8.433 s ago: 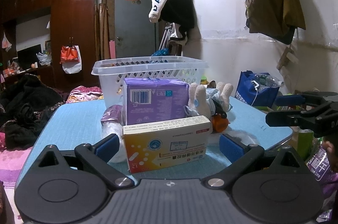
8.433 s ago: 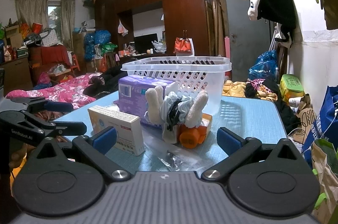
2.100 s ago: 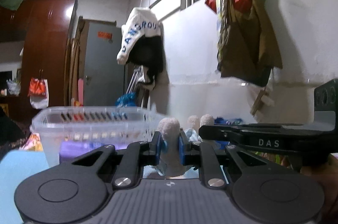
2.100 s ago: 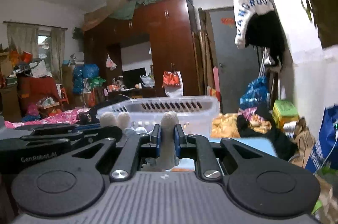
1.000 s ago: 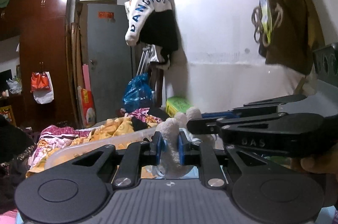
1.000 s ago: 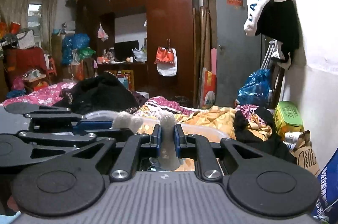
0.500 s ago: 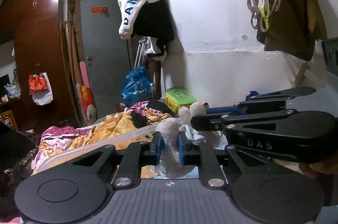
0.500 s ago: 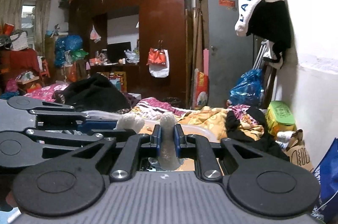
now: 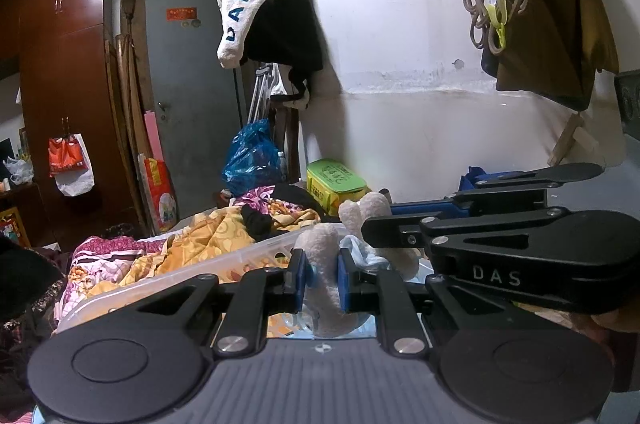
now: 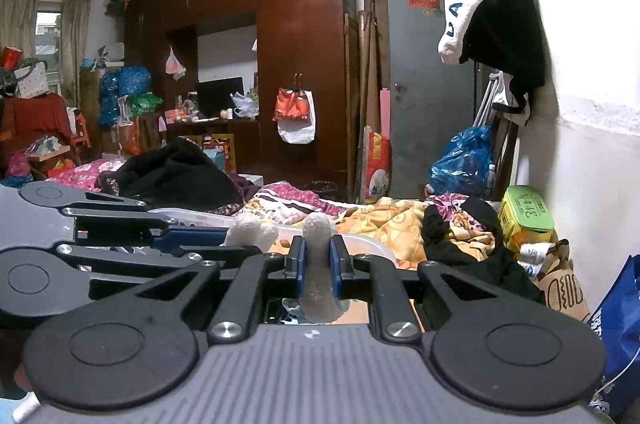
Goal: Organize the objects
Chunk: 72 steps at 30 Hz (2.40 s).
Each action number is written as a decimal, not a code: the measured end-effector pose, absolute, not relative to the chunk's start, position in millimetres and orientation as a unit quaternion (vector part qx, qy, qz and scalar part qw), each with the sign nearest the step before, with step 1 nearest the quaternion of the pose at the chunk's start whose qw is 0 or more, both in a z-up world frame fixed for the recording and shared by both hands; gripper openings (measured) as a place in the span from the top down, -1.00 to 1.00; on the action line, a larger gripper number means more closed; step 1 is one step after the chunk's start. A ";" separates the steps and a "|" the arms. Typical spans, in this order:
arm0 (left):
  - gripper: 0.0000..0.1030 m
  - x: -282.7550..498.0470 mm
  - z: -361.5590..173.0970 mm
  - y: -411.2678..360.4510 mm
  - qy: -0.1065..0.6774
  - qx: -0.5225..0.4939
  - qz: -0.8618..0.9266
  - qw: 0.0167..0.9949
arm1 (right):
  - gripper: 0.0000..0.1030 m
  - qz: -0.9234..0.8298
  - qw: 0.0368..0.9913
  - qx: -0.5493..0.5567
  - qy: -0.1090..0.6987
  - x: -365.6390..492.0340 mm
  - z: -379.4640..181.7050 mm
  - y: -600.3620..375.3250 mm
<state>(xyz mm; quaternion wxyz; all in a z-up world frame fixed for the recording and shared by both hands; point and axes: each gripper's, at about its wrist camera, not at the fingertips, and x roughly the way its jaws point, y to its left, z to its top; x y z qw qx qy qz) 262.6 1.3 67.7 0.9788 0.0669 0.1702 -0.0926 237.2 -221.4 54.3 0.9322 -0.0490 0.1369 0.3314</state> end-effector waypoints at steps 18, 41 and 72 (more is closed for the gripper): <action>-0.43 223.5 79.5 23.1 0.135 0.038 -0.075 0.987 | -0.82 0.339 0.930 -0.014 0.139 220.3 53.8 -247.1; -0.67 104.2 -22.2 94.7 0.155 -0.002 -0.106 0.982 | -0.82 0.476 0.864 -0.044 0.160 156.8 -42.1 -233.2; 0.04 70.9 -6.4 64.5 0.087 0.041 -0.153 0.984 | 0.00 0.500 0.860 -0.078 0.067 118.3 -16.2 -241.4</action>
